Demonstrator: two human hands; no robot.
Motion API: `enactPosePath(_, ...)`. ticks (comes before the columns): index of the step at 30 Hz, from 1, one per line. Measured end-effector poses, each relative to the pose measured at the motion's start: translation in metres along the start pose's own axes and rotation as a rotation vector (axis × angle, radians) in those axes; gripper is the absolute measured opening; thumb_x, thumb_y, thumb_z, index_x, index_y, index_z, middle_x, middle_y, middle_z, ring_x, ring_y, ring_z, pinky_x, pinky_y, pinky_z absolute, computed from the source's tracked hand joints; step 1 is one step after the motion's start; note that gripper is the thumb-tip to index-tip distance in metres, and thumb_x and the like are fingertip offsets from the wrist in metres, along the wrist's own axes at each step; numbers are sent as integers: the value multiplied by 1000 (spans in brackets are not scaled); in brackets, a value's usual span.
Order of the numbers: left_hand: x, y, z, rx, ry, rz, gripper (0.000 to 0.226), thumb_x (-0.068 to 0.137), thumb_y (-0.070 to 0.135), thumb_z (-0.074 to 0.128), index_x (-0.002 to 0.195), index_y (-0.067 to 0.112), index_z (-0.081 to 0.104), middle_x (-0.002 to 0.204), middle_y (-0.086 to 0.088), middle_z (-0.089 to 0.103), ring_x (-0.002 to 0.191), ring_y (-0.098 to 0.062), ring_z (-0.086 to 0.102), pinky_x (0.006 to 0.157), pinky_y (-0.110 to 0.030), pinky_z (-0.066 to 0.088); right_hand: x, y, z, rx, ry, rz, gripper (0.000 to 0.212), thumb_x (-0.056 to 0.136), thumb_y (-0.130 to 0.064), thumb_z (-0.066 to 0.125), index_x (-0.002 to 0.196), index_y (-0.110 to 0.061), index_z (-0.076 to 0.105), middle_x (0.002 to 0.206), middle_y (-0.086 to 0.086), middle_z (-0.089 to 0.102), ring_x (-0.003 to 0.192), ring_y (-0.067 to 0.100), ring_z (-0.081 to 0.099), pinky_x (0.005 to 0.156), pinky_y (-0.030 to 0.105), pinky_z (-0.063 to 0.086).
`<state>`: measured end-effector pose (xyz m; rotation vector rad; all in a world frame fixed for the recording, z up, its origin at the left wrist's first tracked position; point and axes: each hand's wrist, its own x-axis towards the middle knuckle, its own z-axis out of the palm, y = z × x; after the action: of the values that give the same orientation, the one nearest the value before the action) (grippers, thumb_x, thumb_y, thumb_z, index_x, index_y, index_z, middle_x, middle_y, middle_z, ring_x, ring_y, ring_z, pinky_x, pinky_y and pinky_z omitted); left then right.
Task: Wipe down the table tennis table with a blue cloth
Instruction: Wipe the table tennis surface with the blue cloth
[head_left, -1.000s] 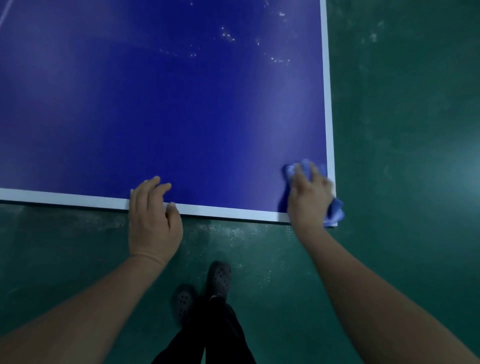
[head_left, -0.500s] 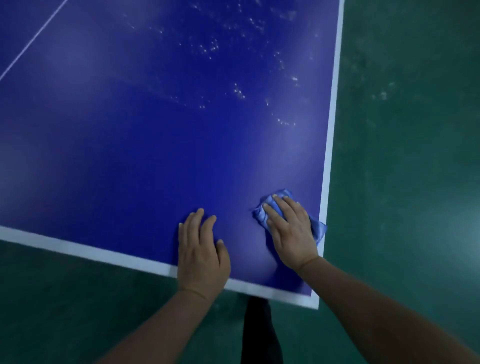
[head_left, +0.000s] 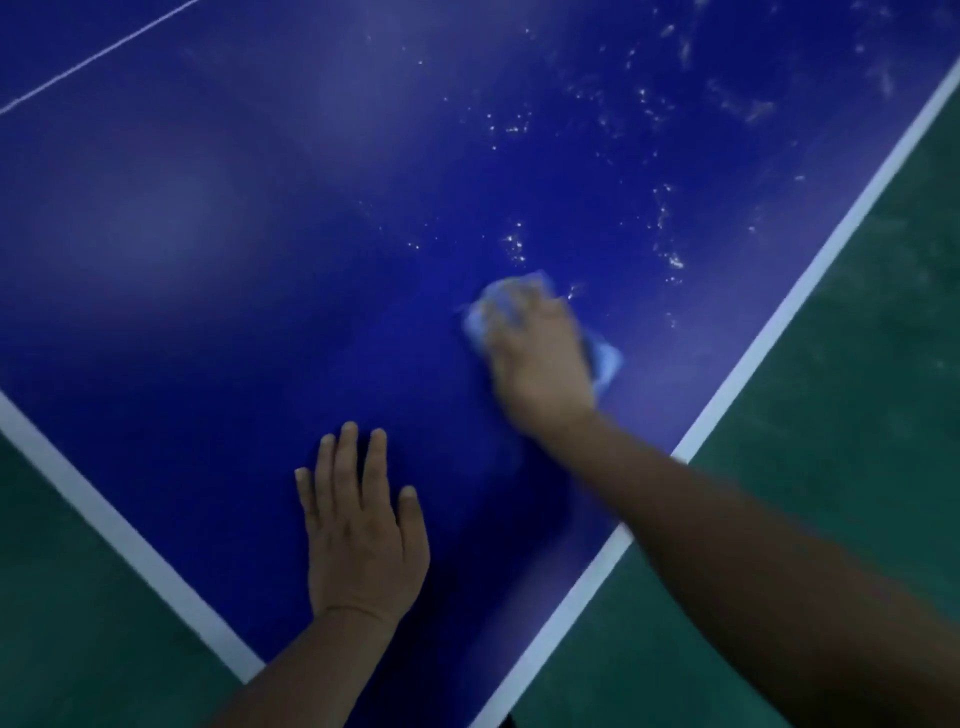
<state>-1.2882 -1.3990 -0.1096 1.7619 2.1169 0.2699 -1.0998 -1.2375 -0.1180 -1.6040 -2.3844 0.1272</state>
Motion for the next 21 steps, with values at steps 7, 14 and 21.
enactPosePath(7,0,2,5,140,-17,4,61,99,40,24,153,12,29,162,-13,20,152,-29,10,123,-48,0,-13,144,-52,-175,61,938,51,102,-25,27,149,-10,40,159,17,27,146,42,21,118,54,18)
enactPosePath(14,-1,5,4,131,0,-17,64,97,40,20,153,13,31,162,-11,21,152,-26,9,123,-51,6,-71,11,-16,17,-259,-119,50,99,-30,33,148,-20,41,156,11,37,146,37,27,117,56,18)
enactPosePath(21,-2,6,5,127,37,-18,67,95,44,15,154,16,29,163,-8,17,152,-22,5,124,-46,0,-24,186,-68,-73,-92,701,52,106,-36,22,156,-21,27,165,7,16,152,29,8,121,53,8)
